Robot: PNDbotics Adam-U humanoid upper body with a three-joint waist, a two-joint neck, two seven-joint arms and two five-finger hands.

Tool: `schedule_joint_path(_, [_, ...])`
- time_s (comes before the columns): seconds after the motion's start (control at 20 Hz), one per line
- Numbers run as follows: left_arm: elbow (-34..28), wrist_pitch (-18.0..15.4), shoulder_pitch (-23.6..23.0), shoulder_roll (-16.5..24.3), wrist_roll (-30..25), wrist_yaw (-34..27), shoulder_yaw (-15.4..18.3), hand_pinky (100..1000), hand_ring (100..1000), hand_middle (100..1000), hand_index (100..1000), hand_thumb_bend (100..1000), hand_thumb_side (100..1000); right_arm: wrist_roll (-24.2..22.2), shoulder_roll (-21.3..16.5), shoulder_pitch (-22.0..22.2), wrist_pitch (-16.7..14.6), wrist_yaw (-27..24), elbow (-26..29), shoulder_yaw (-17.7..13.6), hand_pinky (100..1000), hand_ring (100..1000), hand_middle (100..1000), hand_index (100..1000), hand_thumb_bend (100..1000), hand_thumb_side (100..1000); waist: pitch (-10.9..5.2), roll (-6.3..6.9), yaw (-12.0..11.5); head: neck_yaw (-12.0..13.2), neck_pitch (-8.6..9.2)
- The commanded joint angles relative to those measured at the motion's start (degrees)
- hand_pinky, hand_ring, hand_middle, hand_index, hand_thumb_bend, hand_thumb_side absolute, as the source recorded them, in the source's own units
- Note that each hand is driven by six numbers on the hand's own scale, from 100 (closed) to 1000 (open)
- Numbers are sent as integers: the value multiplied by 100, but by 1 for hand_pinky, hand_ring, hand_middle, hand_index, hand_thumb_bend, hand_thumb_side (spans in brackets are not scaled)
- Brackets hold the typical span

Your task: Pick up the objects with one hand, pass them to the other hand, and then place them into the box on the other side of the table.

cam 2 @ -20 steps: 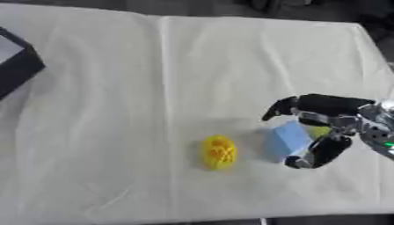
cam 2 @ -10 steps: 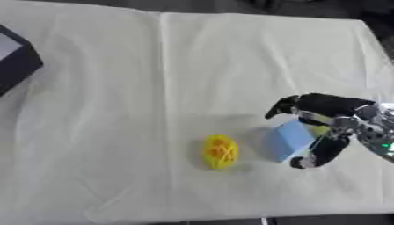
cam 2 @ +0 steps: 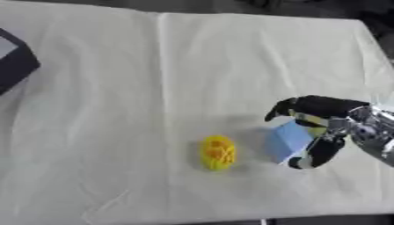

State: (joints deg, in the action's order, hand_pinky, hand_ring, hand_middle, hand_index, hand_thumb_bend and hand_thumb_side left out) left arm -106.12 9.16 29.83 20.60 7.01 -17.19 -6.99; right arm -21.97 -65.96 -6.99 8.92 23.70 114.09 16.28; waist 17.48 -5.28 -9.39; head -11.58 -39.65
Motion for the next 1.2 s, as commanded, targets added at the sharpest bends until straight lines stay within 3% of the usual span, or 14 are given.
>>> schedule_joint_path(0.05, [-111, 8, 128, 11, -20, 15, -3, 951, 1000, 713, 853, 100, 799, -52, -59, -19, 117, 127, 51, -118, 951, 889, 843, 868, 476, 100, -58, 24, -11, -58, 89])
schedule_joint_path(0.8, [-109, 30, 166, 7, -31, 13, -21, 951, 1000, 711, 851, 100, 800, -371, 61, 31, 448, 464, 51, -224, 965, 890, 824, 845, 447, 100, -7, 19, -30, -71, 150])
schedule_joint_path(1.2, [-100, 35, 165, 13, -39, 12, -30, 952, 1000, 711, 851, 100, 800, -601, 85, 47, 442, 600, 51, -242, 971, 885, 812, 838, 425, 100, -17, 19, -19, -88, 177])
